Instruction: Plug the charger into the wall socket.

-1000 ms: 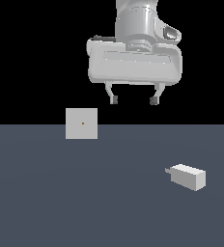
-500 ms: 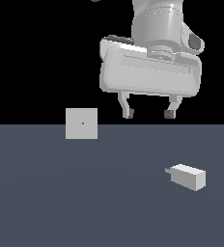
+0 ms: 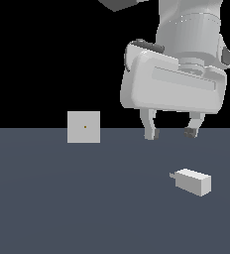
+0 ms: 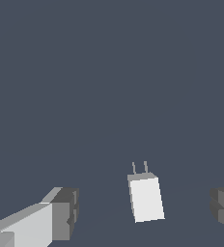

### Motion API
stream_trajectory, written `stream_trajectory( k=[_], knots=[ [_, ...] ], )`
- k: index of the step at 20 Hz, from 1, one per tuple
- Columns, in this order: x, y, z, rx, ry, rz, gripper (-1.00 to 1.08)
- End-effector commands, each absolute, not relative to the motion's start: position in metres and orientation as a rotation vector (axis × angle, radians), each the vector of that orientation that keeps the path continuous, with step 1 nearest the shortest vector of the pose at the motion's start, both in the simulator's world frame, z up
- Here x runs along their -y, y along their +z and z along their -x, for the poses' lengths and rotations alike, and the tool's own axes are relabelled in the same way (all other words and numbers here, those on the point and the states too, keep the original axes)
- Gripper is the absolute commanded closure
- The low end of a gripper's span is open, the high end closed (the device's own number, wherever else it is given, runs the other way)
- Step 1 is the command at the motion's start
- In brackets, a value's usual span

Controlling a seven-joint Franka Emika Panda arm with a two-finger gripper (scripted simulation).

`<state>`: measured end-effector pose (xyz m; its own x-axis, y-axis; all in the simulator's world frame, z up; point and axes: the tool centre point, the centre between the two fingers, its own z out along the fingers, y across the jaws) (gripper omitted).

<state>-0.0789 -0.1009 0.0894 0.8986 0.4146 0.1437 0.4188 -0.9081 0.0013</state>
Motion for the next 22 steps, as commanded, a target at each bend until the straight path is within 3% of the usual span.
stream_trajectory(
  k=[1,22],
  knots=[
    [0.107,0.083,0.083,0.711,-0.229,3.017,-0.92],
    [0.126,0.062,0.094,0.840,-0.250,2.969,-0.92]
  ],
)
